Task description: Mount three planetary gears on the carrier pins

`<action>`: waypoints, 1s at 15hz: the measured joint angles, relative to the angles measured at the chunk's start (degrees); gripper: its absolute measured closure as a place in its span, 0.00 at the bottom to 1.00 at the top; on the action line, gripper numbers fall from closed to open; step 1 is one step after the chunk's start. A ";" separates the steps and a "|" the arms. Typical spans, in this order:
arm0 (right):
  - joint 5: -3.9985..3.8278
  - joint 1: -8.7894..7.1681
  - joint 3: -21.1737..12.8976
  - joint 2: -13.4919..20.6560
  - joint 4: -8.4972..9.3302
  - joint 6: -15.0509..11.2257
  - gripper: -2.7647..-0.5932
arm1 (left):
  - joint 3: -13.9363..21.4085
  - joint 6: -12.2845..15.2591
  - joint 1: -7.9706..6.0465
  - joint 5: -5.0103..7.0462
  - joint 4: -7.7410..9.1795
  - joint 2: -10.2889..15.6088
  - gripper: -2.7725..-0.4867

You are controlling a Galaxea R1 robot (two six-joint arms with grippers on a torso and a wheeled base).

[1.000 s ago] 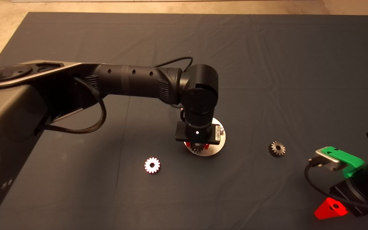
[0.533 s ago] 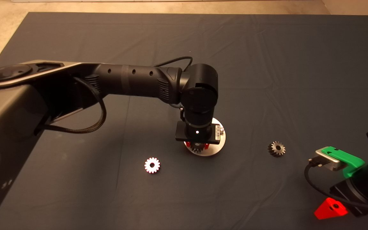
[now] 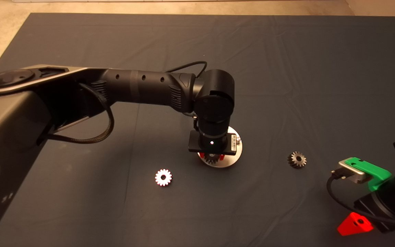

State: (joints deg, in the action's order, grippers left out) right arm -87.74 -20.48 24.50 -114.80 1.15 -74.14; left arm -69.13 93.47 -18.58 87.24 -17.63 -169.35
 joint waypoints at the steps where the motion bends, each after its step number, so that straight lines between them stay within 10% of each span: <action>1: 0.00 0.00 0.00 0.00 0.00 0.00 0.01 | 0.00 0.00 -0.02 -0.06 0.00 0.02 0.78; 7: 0.00 0.00 0.00 0.00 0.00 0.00 0.01 | -0.02 0.13 -3.91 -0.88 -0.44 0.00 0.78; 15: 0.00 0.00 0.00 0.00 0.00 0.00 0.01 | 1.30 0.16 -2.17 -0.85 -0.42 0.00 0.78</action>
State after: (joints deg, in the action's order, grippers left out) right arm -87.74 -20.48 24.50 -114.80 1.15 -74.14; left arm -67.83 93.62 -20.75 86.38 -18.05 -169.35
